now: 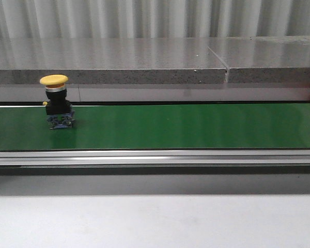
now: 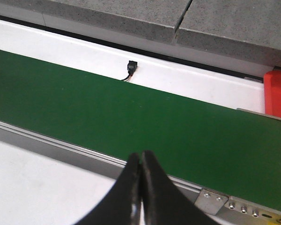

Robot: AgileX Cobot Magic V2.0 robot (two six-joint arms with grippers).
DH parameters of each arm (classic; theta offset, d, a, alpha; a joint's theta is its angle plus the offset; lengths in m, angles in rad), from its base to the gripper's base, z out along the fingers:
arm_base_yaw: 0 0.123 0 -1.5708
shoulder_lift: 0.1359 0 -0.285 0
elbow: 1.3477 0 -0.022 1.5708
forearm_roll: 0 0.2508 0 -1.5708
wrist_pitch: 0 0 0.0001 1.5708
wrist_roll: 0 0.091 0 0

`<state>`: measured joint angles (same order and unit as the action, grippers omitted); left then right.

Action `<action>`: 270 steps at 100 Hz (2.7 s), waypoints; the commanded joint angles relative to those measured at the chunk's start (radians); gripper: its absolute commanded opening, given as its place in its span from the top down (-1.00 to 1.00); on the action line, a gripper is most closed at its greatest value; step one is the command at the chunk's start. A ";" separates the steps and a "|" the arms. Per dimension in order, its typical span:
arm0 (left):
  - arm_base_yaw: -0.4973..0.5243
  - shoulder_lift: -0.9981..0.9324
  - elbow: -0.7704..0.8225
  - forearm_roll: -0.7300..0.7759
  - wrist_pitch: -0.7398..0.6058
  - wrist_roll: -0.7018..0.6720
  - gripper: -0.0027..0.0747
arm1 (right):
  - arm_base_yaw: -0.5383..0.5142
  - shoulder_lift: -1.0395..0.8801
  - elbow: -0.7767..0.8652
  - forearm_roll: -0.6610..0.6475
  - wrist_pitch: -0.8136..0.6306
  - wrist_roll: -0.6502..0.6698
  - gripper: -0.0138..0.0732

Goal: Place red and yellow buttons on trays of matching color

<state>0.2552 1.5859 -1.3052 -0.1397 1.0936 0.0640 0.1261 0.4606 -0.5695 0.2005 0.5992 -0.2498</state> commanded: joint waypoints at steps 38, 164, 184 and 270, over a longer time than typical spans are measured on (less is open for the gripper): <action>-0.037 0.022 -0.036 -0.023 0.007 0.031 0.34 | -0.001 0.002 -0.028 0.005 -0.068 -0.006 0.82; -0.316 -0.499 0.157 -0.077 -0.223 0.212 0.99 | -0.001 0.002 -0.028 0.005 -0.068 -0.006 0.82; -0.316 -0.679 0.285 -0.077 -0.239 0.212 0.99 | -0.001 0.002 -0.028 0.005 -0.068 -0.006 0.82; -0.316 -1.125 0.575 -0.073 -0.240 0.212 0.99 | 0.218 0.377 -0.302 0.004 0.068 -0.006 0.34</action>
<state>-0.0509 0.4539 -0.7066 -0.1966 0.9137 0.2733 0.3193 0.7707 -0.7923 0.2005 0.6987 -0.2498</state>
